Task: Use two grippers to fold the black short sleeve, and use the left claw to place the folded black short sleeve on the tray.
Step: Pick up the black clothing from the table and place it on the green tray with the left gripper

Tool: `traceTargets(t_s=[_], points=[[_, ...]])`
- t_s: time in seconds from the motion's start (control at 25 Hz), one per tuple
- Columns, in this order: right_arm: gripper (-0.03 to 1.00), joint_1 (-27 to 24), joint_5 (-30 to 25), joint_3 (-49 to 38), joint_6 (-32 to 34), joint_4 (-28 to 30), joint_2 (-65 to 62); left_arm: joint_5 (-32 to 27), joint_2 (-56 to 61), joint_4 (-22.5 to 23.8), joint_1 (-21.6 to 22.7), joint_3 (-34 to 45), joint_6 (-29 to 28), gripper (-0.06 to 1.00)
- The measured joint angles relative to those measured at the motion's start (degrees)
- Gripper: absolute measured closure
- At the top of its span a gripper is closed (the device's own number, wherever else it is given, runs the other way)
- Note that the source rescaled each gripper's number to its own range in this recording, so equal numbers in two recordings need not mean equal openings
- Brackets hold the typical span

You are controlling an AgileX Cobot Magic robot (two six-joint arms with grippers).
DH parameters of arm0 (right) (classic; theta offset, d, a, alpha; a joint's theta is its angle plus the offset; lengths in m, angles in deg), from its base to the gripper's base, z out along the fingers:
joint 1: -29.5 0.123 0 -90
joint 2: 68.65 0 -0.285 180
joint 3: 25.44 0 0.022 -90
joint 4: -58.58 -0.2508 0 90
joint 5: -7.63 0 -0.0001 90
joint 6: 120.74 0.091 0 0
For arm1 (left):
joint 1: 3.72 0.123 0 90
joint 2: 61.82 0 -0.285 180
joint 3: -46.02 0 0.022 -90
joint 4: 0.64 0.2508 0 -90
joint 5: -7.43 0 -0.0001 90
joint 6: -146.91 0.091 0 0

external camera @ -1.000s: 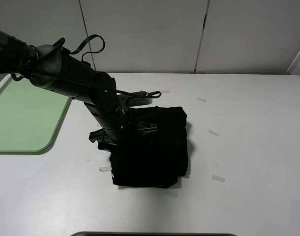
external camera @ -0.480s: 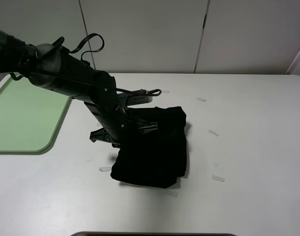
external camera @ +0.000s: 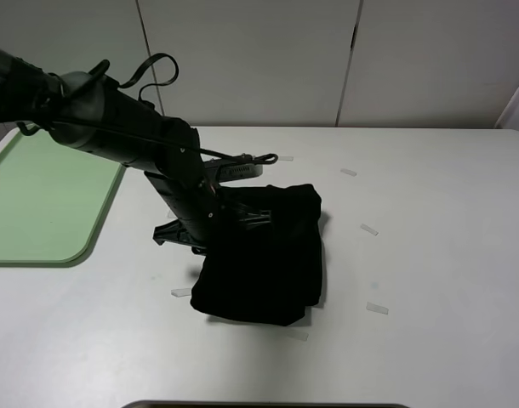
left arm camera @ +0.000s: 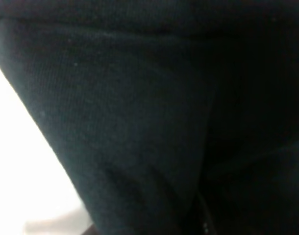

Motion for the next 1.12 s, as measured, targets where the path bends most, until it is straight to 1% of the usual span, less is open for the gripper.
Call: traceTargets(t_s=[0.16,0.28,0.4,0.6,0.68,0.72,0.8,0.84,1.12], points=[[-0.03,0.0,0.0,0.0,0.0,0.0,0.0,-4.4,0.9,0.6,1.5,-0.5,2.3,0.77],[-0.03,0.0,0.0,0.0,0.0,0.0,0.0,-7.8,2.8,3.5,3.0,-0.5,2.8,0.78],[-0.03,0.0,0.0,0.0,0.0,0.0,0.0,-10.3,4.8,6.2,5.4,-0.5,3.0,0.78],[-0.03,0.0,0.0,0.0,0.0,0.0,0.0,-12.6,7.6,10.6,10.0,-0.5,3.5,0.78],[-0.03,0.0,0.0,0.0,0.0,0.0,0.0,-13.4,8.1,11.1,12.2,-0.6,4.6,0.78],[-0.03,0.0,0.0,0.0,0.0,0.0,0.0,-13.4,8.1,11.1,12.2,-0.6,4.6,0.78],[-0.03,0.0,0.0,0.0,0.0,0.0,0.0,-13.7,8.2,11.4,14.3,-0.6,6.0,0.78],[-0.03,0.0,0.0,0.0,0.0,0.0,0.0,-14.0,8.2,11.5,16.3,-0.6,7.4,0.78],[-0.03,0.0,0.0,0.0,0.0,0.0,0.0,-14.8,8.2,11.5,23.0,-0.6,12.2,0.79]])
